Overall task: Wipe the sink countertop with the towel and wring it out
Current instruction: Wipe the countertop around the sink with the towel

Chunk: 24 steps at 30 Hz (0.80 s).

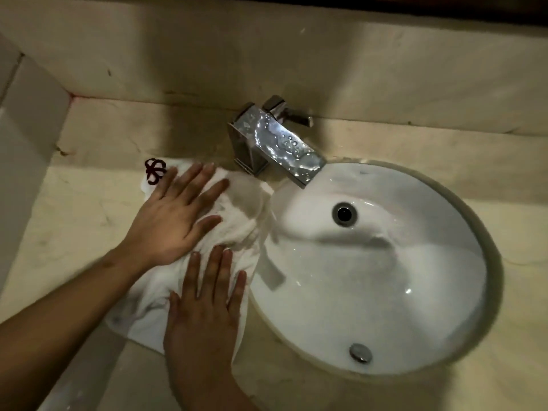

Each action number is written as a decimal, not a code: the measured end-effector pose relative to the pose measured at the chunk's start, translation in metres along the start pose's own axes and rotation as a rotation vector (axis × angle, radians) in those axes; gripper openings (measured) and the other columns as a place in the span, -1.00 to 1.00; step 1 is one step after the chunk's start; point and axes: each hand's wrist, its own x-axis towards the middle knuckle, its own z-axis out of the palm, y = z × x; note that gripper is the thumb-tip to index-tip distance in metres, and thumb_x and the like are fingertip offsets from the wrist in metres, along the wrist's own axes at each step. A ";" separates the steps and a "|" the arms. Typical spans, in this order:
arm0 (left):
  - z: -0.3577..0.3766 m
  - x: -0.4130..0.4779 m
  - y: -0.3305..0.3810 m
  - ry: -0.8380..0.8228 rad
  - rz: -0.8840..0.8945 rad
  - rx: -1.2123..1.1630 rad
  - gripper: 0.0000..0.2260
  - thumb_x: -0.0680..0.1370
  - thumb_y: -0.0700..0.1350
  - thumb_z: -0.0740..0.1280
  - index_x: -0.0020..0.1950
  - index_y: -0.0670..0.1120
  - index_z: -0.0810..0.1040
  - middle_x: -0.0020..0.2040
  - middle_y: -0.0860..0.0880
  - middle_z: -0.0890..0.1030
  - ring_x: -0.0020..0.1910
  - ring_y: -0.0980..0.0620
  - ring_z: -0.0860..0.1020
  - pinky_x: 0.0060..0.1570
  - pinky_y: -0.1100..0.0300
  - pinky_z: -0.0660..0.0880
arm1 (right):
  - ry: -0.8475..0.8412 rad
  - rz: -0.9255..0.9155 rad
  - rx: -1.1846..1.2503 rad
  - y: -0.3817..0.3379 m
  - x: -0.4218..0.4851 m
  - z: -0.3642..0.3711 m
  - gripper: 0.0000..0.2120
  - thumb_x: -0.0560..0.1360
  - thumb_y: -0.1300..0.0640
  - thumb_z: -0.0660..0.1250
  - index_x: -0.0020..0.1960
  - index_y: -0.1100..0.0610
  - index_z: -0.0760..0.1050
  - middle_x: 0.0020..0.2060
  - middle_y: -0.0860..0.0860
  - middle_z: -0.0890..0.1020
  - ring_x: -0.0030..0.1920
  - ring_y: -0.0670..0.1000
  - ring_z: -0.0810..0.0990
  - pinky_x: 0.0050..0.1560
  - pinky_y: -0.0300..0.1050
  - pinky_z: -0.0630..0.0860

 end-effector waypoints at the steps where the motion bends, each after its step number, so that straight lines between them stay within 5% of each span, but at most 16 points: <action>1: 0.000 -0.002 -0.002 -0.005 -0.003 -0.002 -0.42 0.70 0.23 -0.02 0.69 0.04 0.13 0.70 -0.09 0.13 0.68 -0.12 0.07 0.60 -0.24 0.03 | -0.079 -0.005 0.046 0.002 0.001 -0.001 -0.35 0.61 -0.15 0.15 0.62 0.12 0.27 0.64 0.25 0.16 0.65 0.24 0.11 0.56 0.30 0.00; 6: 0.002 -0.009 -0.017 -0.005 -0.073 -0.024 -0.42 0.68 0.25 0.01 0.68 0.09 0.14 0.70 -0.05 0.13 0.68 -0.09 0.06 0.61 -0.26 -0.03 | -0.041 -0.160 0.017 0.004 -0.001 0.005 -0.34 0.62 -0.14 0.18 0.64 0.12 0.23 0.64 0.26 0.13 0.66 0.24 0.06 0.55 0.31 0.00; 17: 0.007 -0.109 -0.051 0.043 -0.659 -0.085 -0.46 0.71 0.19 -0.08 0.69 0.11 0.08 0.71 0.00 0.06 0.69 0.00 -0.05 0.62 -0.23 -0.08 | 0.085 -0.573 -0.038 -0.028 0.014 0.028 -0.43 0.66 -0.08 0.19 0.61 0.09 0.29 0.62 0.15 0.28 0.65 0.14 0.14 0.54 0.21 0.17; 24: 0.003 -0.094 -0.107 0.091 -0.582 -0.154 -0.47 0.71 0.16 -0.10 0.69 0.10 0.05 0.70 -0.08 0.12 0.69 -0.04 0.01 0.63 -0.15 0.01 | 0.069 -0.533 -0.014 -0.077 0.049 0.037 -0.42 0.68 -0.14 0.10 0.63 0.08 0.24 0.62 0.14 0.26 0.66 0.15 0.11 0.55 0.22 0.13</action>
